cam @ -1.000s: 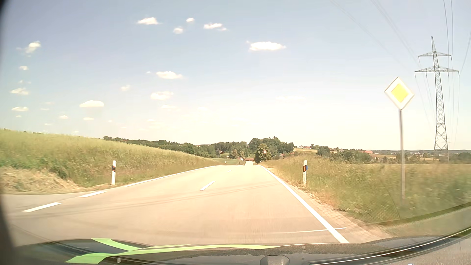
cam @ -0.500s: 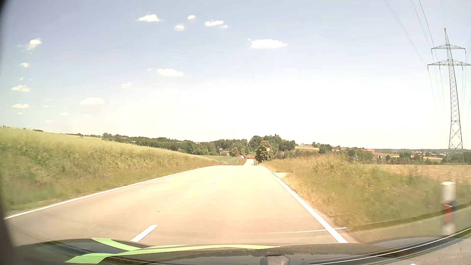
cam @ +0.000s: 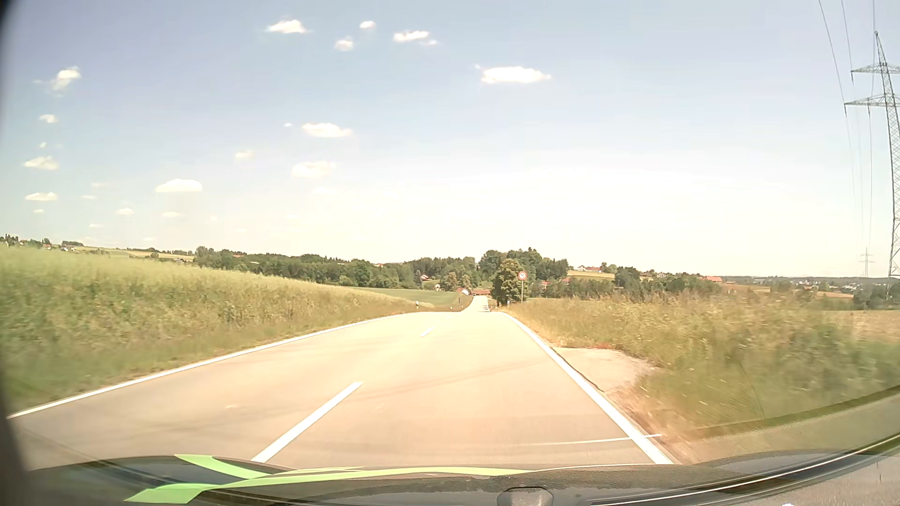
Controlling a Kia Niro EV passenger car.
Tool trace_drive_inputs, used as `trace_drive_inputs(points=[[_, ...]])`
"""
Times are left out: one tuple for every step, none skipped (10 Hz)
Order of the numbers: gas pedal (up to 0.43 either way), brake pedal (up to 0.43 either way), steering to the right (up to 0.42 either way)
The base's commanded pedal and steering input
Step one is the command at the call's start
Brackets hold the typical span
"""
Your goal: Follow the waypoints while adhering to traffic rules and regulations
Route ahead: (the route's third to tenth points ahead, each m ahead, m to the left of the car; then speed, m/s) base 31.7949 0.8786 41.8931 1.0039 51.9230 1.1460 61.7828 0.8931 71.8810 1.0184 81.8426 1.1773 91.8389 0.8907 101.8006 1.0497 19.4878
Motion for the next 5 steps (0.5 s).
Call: trace_drive_inputs(points=[[0.248, 0.000, -0.003], [0.248, 0.000, -0.003], [0.248, 0.000, -0.003], [0.248, 0.000, -0.002], [0.240, 0.000, -0.001]])
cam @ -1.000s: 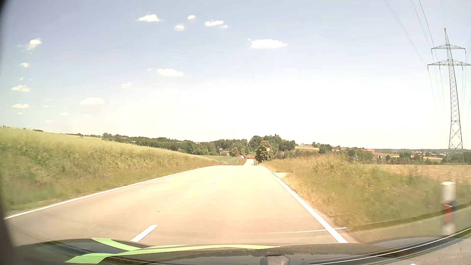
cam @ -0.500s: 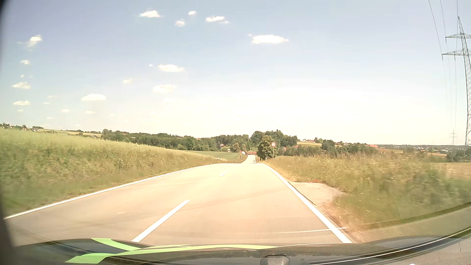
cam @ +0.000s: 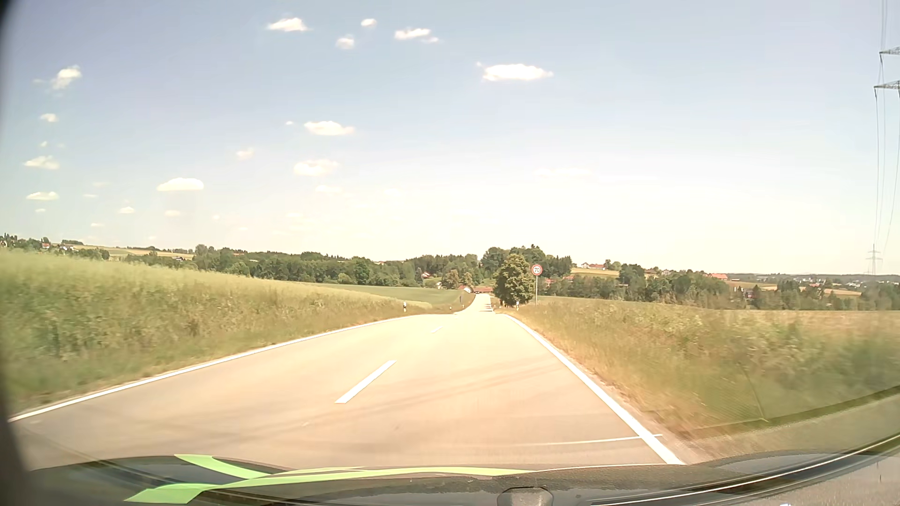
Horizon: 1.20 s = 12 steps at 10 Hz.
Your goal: Follow the waypoints while adhering to traffic rules and regulations
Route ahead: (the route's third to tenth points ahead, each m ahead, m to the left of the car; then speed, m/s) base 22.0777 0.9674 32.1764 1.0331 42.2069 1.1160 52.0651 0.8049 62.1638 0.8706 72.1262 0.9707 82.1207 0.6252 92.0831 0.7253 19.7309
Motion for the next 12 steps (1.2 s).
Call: trace_drive_inputs(points=[[0.240, 0.000, -0.001], [0.248, 0.000, 0.000], [0.260, 0.000, 0.000], [0.260, 0.000, 0.001], [0.260, 0.000, 0.001], [0.248, 0.000, 0.001], [0.240, 0.000, 0.001], [0.220, 0.000, 0.000], [0.220, 0.000, 0.001], [0.220, 0.000, 0.000], [0.220, 0.000, 0.000], [0.220, 0.000, 0.000]])
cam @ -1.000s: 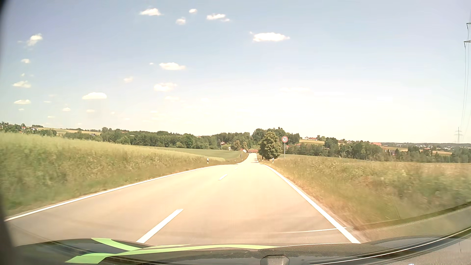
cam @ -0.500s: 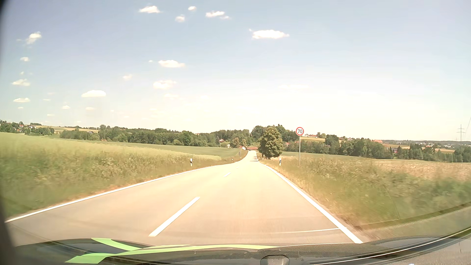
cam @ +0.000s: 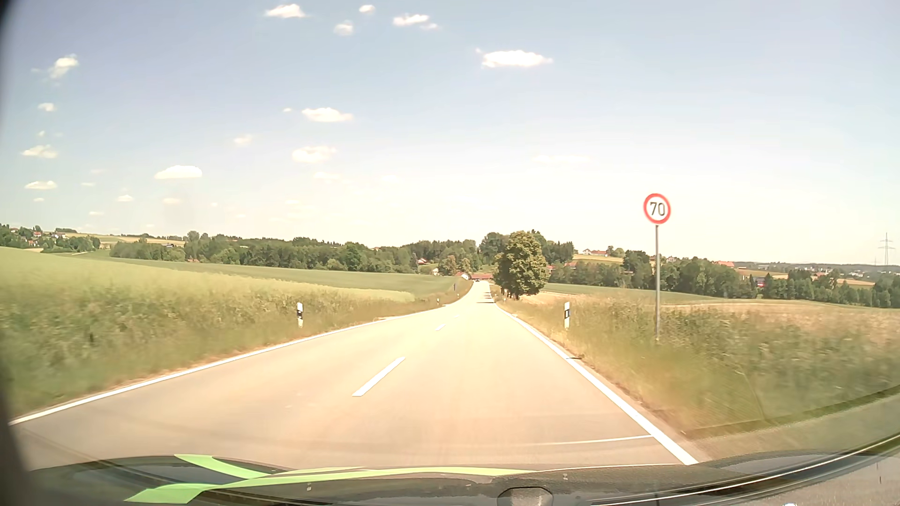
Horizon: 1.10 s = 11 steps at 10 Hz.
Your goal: Follow the waypoints while adhering to traffic rules and regulations
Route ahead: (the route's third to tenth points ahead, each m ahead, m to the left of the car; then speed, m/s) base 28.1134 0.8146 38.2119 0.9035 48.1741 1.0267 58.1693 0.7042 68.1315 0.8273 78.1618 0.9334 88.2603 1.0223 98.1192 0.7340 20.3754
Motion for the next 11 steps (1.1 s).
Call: trace_drive_inputs(points=[[0.220, 0.000, 0.000], [0.209, 0.000, 0.001], [0.197, 0.000, 0.001], [0.177, 0.000, 0.001], [0.150, 0.000, 0.001], [0.000, 0.000, 0.001], [0.000, 0.000, 0.001], [0.000, 0.000, 0.001], [0.000, 0.000, 0.001], [0.000, 0.000, 0.001], [0.000, 0.000, 0.000]])
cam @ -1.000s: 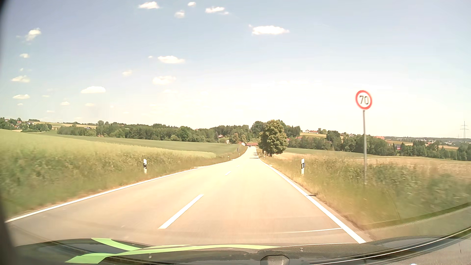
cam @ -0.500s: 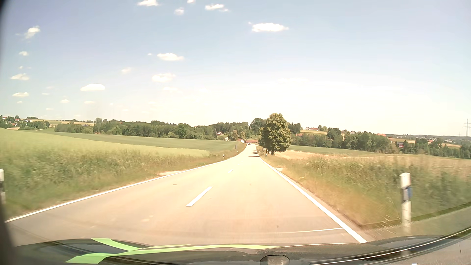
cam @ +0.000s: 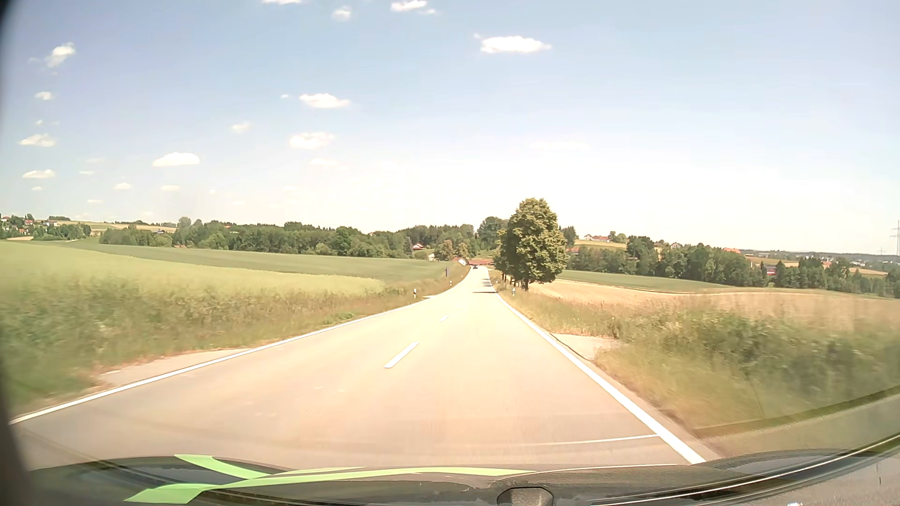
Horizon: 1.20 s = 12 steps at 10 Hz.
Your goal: Follow the waypoints while adhering to traffic rules and regulations
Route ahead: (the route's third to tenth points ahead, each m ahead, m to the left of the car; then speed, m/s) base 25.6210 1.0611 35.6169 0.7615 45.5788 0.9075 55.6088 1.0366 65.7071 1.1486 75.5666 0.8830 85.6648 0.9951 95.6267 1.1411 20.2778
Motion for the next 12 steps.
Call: trace_drive_inputs(points=[[0.000, 0.000, 0.001], [0.000, 0.000, 0.001], [0.000, 0.000, 0.001], [0.067, 0.000, 0.001], [0.079, 0.000, 0.001], [0.079, 0.000, 0.001], [0.087, 0.000, 0.001], [0.087, 0.000, 0.001], [0.087, 0.000, 0.001], [0.098, 0.000, 0.001], [0.098, 0.000, 0.001], [0.098, 0.000, 0.001]])
